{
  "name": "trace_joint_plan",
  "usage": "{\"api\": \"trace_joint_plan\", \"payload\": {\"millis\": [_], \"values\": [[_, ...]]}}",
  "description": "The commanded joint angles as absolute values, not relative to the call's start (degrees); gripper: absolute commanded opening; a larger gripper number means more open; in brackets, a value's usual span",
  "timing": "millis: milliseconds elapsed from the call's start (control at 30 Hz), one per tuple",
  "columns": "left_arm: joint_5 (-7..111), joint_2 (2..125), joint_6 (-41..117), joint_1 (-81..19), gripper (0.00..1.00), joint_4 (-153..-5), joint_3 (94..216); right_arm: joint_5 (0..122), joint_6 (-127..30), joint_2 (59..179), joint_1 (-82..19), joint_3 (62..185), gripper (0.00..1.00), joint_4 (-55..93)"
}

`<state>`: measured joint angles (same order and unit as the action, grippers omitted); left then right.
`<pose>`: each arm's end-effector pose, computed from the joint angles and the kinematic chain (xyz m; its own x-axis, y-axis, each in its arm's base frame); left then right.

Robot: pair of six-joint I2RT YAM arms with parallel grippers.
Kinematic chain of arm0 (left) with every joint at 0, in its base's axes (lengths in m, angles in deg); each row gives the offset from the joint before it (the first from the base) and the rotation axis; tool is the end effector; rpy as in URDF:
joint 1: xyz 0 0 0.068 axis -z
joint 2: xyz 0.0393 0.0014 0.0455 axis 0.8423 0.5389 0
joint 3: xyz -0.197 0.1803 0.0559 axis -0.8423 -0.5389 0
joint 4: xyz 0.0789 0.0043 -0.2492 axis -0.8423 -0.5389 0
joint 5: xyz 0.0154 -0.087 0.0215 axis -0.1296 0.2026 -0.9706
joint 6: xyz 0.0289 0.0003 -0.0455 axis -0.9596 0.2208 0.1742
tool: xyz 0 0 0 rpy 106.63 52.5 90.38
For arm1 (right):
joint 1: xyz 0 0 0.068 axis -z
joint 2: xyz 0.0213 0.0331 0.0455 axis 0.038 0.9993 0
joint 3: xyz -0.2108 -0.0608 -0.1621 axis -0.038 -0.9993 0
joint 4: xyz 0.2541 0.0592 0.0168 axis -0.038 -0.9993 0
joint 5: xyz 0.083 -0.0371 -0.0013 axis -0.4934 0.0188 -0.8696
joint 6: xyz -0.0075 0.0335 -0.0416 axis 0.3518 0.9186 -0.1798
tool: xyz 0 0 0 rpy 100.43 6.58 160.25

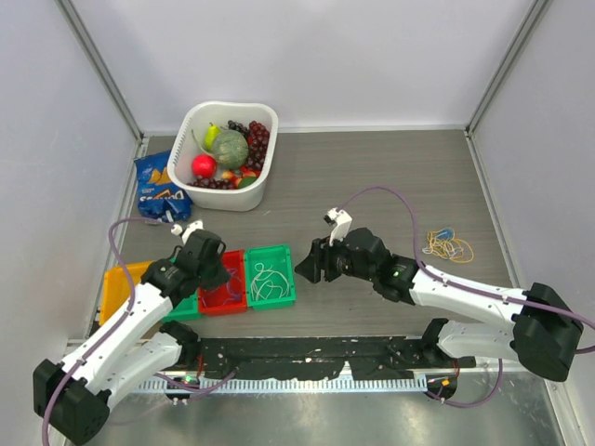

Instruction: Untangle the cables

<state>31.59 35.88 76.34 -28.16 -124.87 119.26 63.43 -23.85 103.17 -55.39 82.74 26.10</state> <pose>0.1410 -0.0705 0.2303 -0.7504 -0.4351 -0.4975 -0.3057 0.8959 -0.3224 0.1479 0.2033 0.2368 -0.6507 0.0010 -0.7594 -0.5945 0.6215 0.5102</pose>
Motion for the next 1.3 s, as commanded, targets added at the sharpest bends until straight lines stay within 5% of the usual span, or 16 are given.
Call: {"api": "trace_joint_plan", "payload": {"millis": [0, 100, 200, 367, 767, 1000, 1067, 1267], "values": [[35.4, 33.8, 82.4, -28.4, 0.30, -127.5, 119.0, 62.7, -24.7, 102.8, -55.1, 85.9, 0.57, 29.1], [34.8, 34.2, 82.7, -28.5, 0.56, -129.9, 123.2, 65.5, -25.6, 101.6, -55.0, 86.4, 0.57, 25.4], [33.9, 33.8, 81.7, -28.4, 0.68, -131.2, 127.5, 76.1, -25.5, 99.2, -54.3, 87.5, 0.57, 20.0], [35.1, 30.9, 77.4, -28.4, 0.75, -126.9, 131.1, 88.7, -20.8, 96.3, -45.8, 88.3, 0.59, 5.5], [59.1, 27.0, 75.8, -28.4, 0.82, -101.6, 123.2, 94.5, -18.7, 100.0, 0.9, 89.3, 0.65, -6.7], [68.5, 29.5, 76.0, -28.4, 0.82, -99.5, 122.9, 89.7, -19.4, 109.8, 6.9, 88.3, 0.66, 0.7], [68.3, 29.0, 75.9, -28.4, 0.82, -99.3, 122.8, 86.1, -20.8, 113.6, 7.0, 89.0, 0.63, 2.0], [66.7, 27.5, 75.5, -28.4, 0.82, -100.8, 123.4, 78.6, -21.1, 115.6, -2.1, 88.6, 0.11, 3.0]]}}
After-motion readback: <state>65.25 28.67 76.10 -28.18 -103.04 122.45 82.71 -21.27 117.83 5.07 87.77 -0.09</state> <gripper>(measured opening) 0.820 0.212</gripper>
